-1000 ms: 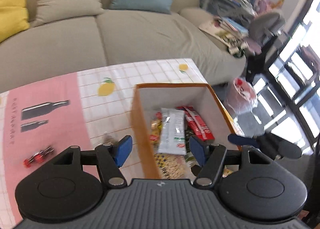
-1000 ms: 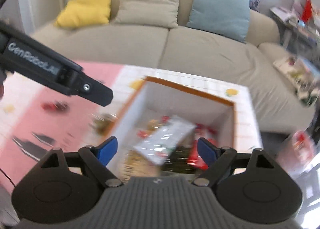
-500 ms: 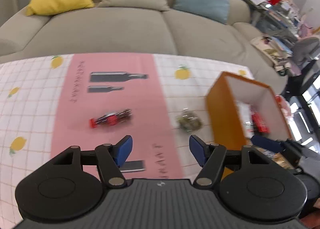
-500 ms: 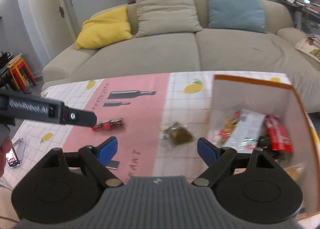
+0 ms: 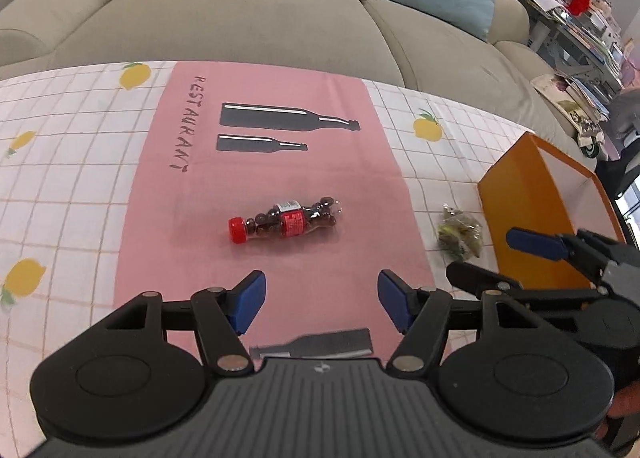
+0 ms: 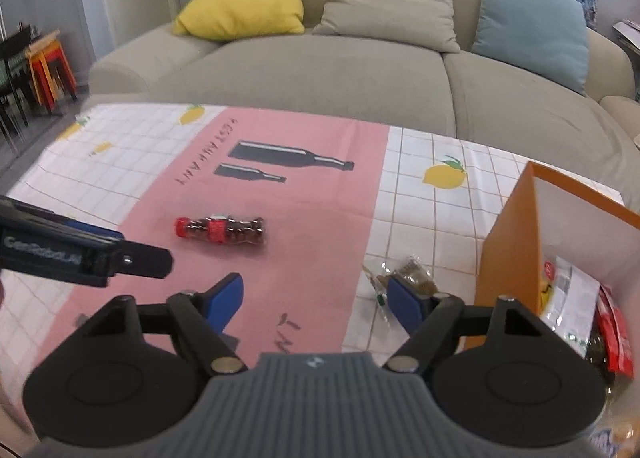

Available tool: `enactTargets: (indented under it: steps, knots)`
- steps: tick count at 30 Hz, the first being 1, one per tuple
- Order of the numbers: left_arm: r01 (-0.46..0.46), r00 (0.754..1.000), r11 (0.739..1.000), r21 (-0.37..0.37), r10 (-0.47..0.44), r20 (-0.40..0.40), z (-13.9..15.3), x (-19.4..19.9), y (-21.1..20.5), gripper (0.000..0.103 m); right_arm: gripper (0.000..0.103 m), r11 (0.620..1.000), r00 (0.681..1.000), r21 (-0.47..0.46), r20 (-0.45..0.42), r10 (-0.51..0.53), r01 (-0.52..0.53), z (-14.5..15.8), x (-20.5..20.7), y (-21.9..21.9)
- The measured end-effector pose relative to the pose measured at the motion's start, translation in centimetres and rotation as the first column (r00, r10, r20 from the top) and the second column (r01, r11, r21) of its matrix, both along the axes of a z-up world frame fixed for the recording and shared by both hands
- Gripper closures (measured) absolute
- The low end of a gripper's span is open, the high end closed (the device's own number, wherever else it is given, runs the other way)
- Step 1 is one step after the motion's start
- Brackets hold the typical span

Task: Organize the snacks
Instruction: 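Grasp the cola-bottle candy tube with the left tool while the right tool grasps the dried-fruit bag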

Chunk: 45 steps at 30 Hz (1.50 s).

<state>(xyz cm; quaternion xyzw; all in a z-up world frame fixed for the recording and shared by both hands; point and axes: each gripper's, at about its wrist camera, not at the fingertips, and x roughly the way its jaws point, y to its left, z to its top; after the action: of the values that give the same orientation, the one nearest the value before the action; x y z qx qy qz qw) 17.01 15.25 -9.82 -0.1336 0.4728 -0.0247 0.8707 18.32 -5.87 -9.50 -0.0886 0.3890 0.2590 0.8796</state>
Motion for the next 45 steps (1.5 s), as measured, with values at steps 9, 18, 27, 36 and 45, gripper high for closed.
enactTargets:
  steps: [9, 18, 27, 36, 45]
  knots:
    - [0.147, 0.989, 0.983, 0.106, -0.147, -0.012, -2.5, 5.0, 0.0, 0.028, 0.029, 0.984, 1.0, -0.18, 0.024, 0.007, -0.002, -2.7, 4.4, 2.0]
    - [0.308, 0.951, 0.919, 0.248, -0.295, -0.088, -4.2, 7.7, -1.1, 0.028, 0.024, 0.955, 0.999, -0.295, -0.03, -0.021, 0.011, -5.6, 6.3, 2.5]
    - [0.342, 0.939, 0.911, 0.23, -0.322, -0.121, -5.3, 8.7, -1.3, 0.028, 0.027, 0.951, 0.985, -0.295, -0.12, -0.127, 0.087, -6.8, 8.0, 1.5]
    - [0.329, 0.942, 0.932, 0.155, -0.31, -0.131, -6.3, 8.4, -0.7, 0.038, 0.047, 0.989, 0.969, -0.07, -0.202, -0.14, 0.128, -5.9, 5.7, 0.3]
    - [0.287, 0.957, 0.943, 0.168, -0.275, -0.093, -6.4, 8.2, -1.6, 0.039, 0.034, 0.986, 0.972, 0.085, -0.2, -0.123, 0.142, -6.0, 2.7, -0.3]
